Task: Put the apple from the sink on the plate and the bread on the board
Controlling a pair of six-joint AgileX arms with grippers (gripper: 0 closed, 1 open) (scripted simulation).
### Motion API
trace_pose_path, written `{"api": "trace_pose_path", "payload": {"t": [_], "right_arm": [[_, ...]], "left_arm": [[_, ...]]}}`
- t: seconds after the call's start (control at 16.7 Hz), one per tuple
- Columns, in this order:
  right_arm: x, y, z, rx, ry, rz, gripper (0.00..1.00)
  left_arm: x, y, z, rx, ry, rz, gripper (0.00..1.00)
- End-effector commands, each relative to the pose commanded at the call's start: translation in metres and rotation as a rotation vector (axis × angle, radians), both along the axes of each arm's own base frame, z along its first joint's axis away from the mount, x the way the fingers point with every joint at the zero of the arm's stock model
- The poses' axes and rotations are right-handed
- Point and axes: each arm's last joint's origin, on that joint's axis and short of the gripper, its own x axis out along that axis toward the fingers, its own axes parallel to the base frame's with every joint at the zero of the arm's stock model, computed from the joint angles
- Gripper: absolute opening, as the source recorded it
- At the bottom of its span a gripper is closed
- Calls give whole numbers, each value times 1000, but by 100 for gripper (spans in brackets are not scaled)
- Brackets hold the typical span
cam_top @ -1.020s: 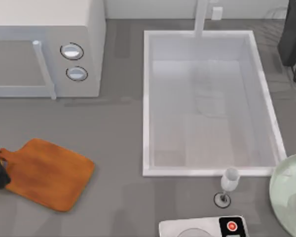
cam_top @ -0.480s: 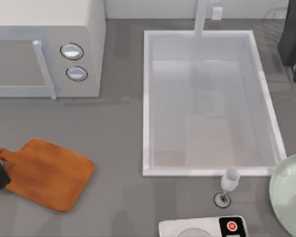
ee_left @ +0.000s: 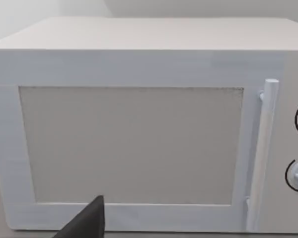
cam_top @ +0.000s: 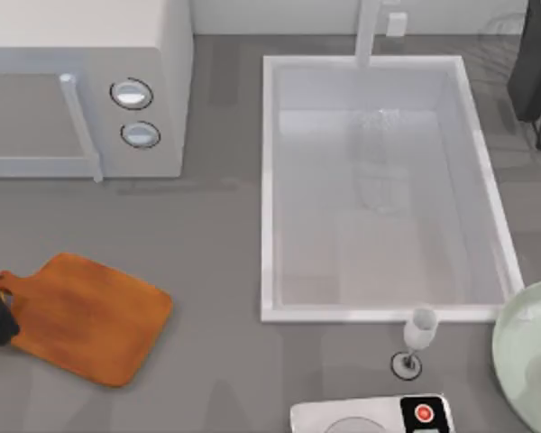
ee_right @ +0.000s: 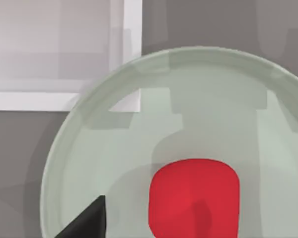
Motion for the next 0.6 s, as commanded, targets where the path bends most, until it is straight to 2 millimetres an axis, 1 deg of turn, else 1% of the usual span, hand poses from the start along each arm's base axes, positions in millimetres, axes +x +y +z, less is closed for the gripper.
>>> {"api": "trace_pose_path", "payload": {"t": [0.18,0.36,0.48,0.6], "right_arm": [[-30,-5,-7,8,-318,-2,100],[-54,-9,-22,4,-642,-7,100],[-63,-11,-35,-4,-827,-11,100],[-68,-12,-50,-15,-966,-15,100]], "left_arm": [[0,0,0,0,0,0,100],[0,0,0,0,0,0,100],[0,0,0,0,0,0,100],[0,0,0,0,0,0,100]]}}
